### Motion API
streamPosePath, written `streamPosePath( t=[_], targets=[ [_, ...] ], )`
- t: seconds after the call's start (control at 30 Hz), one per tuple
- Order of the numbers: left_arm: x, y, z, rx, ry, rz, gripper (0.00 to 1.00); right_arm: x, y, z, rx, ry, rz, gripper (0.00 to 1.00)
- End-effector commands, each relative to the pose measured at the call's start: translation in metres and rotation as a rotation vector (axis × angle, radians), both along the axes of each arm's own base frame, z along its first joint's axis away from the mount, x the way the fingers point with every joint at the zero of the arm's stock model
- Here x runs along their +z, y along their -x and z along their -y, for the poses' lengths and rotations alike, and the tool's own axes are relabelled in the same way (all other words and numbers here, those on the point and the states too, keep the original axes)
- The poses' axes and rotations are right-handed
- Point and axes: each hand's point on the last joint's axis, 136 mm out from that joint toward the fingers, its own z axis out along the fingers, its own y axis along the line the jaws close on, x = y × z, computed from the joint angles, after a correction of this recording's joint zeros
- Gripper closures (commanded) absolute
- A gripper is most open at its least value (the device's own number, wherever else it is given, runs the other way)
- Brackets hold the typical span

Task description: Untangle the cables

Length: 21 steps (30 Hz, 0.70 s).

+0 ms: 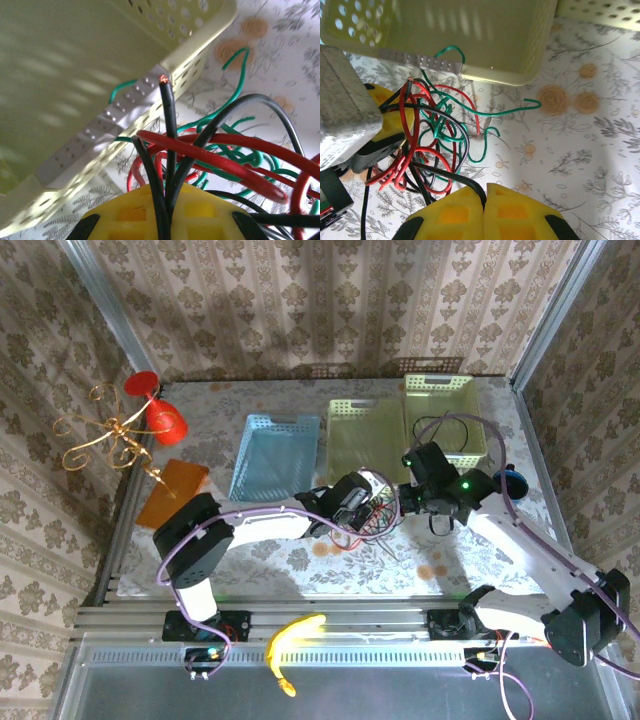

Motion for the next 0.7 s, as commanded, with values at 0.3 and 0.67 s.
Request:
streamPosePath(
  t=[0.3, 0.67],
  targets=[
    [-0.065, 0.031, -0.067, -0.015, -0.279, -0.117, 0.81, 0.055, -0.013, 0.035, -0.209, -0.075, 0.273, 1.0],
    [-0.052, 0.038, -0.07, -0.057, -0.214, -0.088, 0.58, 0.018, 0.015, 0.051, -0.232, -0.005, 0.216, 1.0]
  ],
)
